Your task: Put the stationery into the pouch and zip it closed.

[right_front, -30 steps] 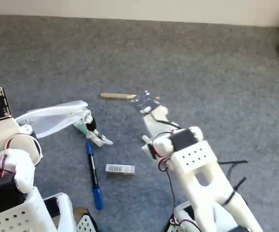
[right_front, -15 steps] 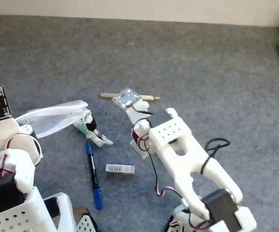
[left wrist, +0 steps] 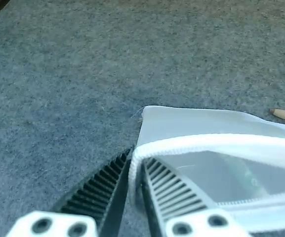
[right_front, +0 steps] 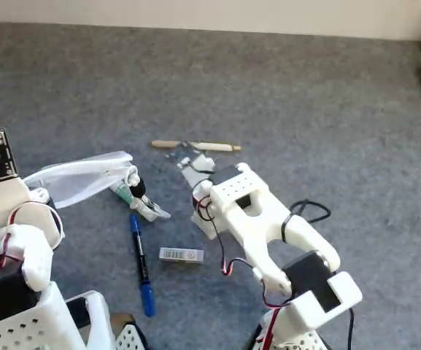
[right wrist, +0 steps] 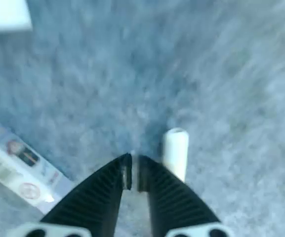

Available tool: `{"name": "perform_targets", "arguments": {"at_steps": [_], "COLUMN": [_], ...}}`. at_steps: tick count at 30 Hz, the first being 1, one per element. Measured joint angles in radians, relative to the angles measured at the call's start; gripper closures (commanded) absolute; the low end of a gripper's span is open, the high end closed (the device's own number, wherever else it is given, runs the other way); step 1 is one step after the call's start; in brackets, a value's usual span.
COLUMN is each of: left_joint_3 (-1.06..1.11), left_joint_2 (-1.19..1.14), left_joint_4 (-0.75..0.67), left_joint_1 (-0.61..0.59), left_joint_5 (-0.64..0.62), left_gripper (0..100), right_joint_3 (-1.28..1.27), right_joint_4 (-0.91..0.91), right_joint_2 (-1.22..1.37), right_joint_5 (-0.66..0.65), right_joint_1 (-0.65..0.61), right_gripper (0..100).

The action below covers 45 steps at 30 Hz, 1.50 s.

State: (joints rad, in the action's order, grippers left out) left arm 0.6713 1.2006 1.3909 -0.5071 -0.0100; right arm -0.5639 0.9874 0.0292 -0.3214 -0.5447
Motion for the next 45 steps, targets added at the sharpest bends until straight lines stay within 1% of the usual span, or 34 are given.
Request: {"name": "perform_targets", "arguments": {"at_steps": [4,12,16,19,21,24,26,31,36,38,43,45], "left_joint_3": [0.000,0.000,0.000,0.000,0.000,0.000,0.000,0.000,0.000,0.000,0.000,0.000], "left_joint_2": [0.000,0.000,0.000,0.000,0.000,0.000,0.000,0.000,0.000,0.000,0.000,0.000], "left_joint_4": [0.000,0.000,0.000,0.000,0.000,0.000,0.000,0.000,0.000,0.000,0.000,0.000], "left_joint_1": [0.000,0.000,0.000,0.000,0.000,0.000,0.000,0.000,0.000,0.000,0.000,0.000], "left_joint_5": [0.000,0.000,0.000,-0.003,-0.003,-0.020,-0.029,-0.031,-0.031,-0.031,-0.031,-0.031], "left_gripper": [99,99,99,99,99,99,99,99,99,99,99,99], "right_joint_3": [0.000,0.000,-0.060,-0.155,-0.203,-0.213,-0.213,-0.206,-0.138,-0.104,-0.005,0.017], "right_joint_4": [-0.002,0.025,0.028,-0.014,-0.044,-0.058,-0.064,-0.084,-0.094,-0.097,-0.095,-0.095], "right_joint_2": [0.002,-0.003,-0.123,-0.247,-0.305,-0.331,-0.331,-0.267,-0.147,-0.089,0.041,0.063], "right_joint_5": [0.000,0.000,0.000,0.000,0.012,0.031,0.032,0.038,0.038,0.038,0.040,0.040], "right_joint_1": [-0.003,-0.055,-0.055,-0.057,-0.057,-0.051,-0.029,0.003,0.009,0.017,0.057,0.061], "right_gripper": [99.5,99.5,99.5,99.1,96.1,84.8,82.0,82.2,83.0,85.8,98.1,99.5]}}
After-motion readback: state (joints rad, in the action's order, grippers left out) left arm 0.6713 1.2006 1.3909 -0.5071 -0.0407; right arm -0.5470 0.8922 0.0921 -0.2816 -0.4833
